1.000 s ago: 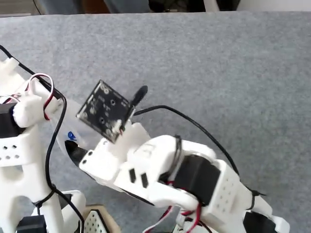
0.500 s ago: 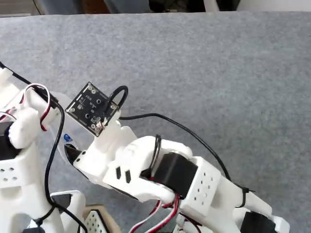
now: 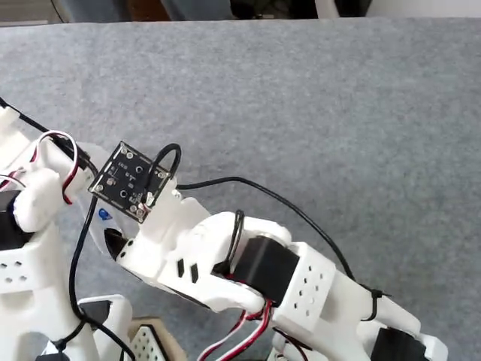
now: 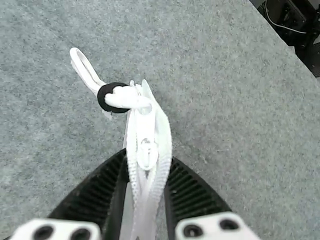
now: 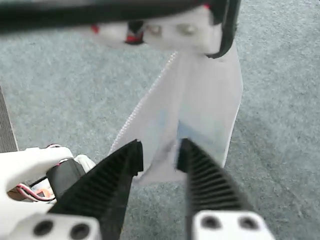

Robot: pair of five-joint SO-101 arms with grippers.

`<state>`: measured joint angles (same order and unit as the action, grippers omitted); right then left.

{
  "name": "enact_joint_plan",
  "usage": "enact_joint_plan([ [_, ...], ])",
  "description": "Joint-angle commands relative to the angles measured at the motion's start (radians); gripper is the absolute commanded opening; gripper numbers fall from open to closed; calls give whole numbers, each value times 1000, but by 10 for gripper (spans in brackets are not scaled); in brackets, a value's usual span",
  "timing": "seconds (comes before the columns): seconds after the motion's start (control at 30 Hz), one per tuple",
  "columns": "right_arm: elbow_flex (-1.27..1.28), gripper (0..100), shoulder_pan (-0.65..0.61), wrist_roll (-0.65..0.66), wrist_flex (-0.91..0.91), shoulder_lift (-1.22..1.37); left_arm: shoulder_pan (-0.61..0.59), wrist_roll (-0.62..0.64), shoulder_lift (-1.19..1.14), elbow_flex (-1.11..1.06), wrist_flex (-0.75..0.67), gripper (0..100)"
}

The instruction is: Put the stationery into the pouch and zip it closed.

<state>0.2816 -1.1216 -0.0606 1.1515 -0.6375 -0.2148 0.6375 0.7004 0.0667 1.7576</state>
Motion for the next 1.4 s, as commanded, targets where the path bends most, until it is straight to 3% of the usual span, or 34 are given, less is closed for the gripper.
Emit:
enact_joint_plan([
  [0.0, 13, 23, 15, 9, -17, -4, -1, 5, 14, 2, -21, 29],
  [0.3, 28, 12, 72, 57, -15, -7, -4, -2, 14, -16, -21, 29],
  [0.57, 28, 12, 184, 137, 86, -125, 5, -107, 25, -8, 2, 33],
  [0.9, 56, 15, 269, 137, 124, -206, 156, -161, 25, -79, 3, 29],
  [1.03, 79, 16, 239, 137, 117, -205, 157, -161, 25, -88, 3, 29],
  [1.2, 79, 126, 94, 167, 133, -205, 157, -161, 25, -88, 2, 29],
  [1.37, 73, 138, -29, 163, 115, -200, 157, -152, 25, -81, 2, 29],
])
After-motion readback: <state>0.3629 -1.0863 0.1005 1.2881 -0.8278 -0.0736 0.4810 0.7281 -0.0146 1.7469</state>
